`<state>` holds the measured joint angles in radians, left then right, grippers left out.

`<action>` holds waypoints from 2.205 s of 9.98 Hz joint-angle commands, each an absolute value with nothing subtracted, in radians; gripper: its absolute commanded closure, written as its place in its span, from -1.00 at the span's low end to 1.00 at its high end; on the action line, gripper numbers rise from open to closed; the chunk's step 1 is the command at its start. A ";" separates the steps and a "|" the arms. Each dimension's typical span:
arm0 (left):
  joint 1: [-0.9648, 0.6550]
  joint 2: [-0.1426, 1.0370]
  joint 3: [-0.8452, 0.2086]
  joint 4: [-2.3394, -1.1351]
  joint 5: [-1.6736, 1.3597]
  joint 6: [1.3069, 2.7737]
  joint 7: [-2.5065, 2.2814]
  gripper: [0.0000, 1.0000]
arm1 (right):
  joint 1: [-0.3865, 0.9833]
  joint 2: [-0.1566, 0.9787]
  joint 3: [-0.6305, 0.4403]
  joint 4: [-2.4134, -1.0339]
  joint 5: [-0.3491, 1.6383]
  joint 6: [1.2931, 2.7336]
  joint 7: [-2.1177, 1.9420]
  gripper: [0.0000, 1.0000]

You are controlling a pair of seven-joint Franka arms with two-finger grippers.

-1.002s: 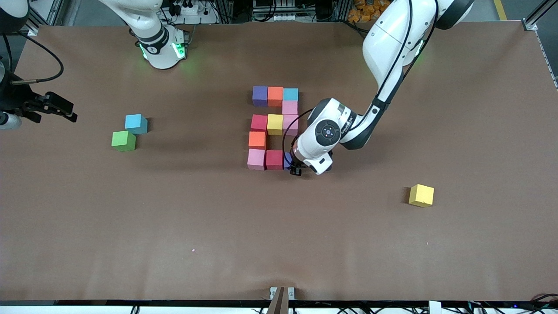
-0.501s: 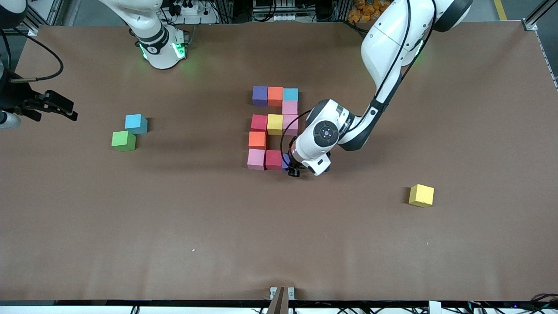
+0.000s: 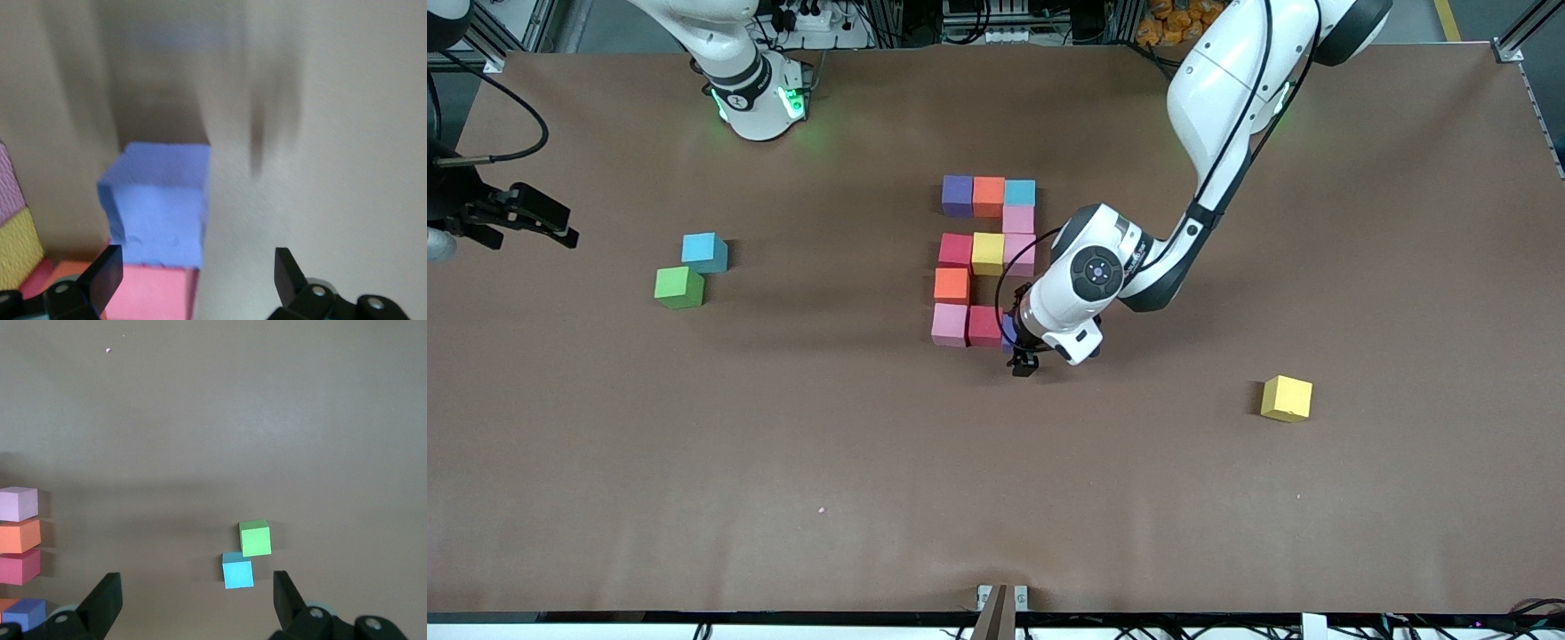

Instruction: Form number 2 with 11 blocks

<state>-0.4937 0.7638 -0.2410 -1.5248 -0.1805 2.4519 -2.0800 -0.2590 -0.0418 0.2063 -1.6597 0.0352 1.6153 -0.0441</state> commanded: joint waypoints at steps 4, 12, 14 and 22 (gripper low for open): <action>-0.401 0.683 -0.313 -1.448 -0.146 2.424 -1.954 -1.00 | -0.259 -0.008 0.212 -1.641 0.035 1.597 -0.032 -1.00; -0.108 0.304 -0.321 -1.460 -0.137 1.928 -0.899 -1.00 | -0.233 0.026 0.213 -1.655 0.035 1.611 -0.058 -1.00; 0.003 0.220 -0.316 -1.465 -0.135 1.763 -0.641 -1.00 | -0.221 0.077 0.213 -1.683 0.043 1.647 -0.063 -1.00; -0.118 -0.069 -0.005 -1.594 0.017 1.523 -0.071 -1.00 | -0.229 0.075 0.210 -1.881 0.037 1.852 -0.083 -1.00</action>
<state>-0.0902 -0.0043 -0.0449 -1.5173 -0.0013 1.5045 -0.1169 -0.2220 0.1028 0.2091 -1.8546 0.0351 1.8376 -0.0697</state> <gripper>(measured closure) 0.000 0.000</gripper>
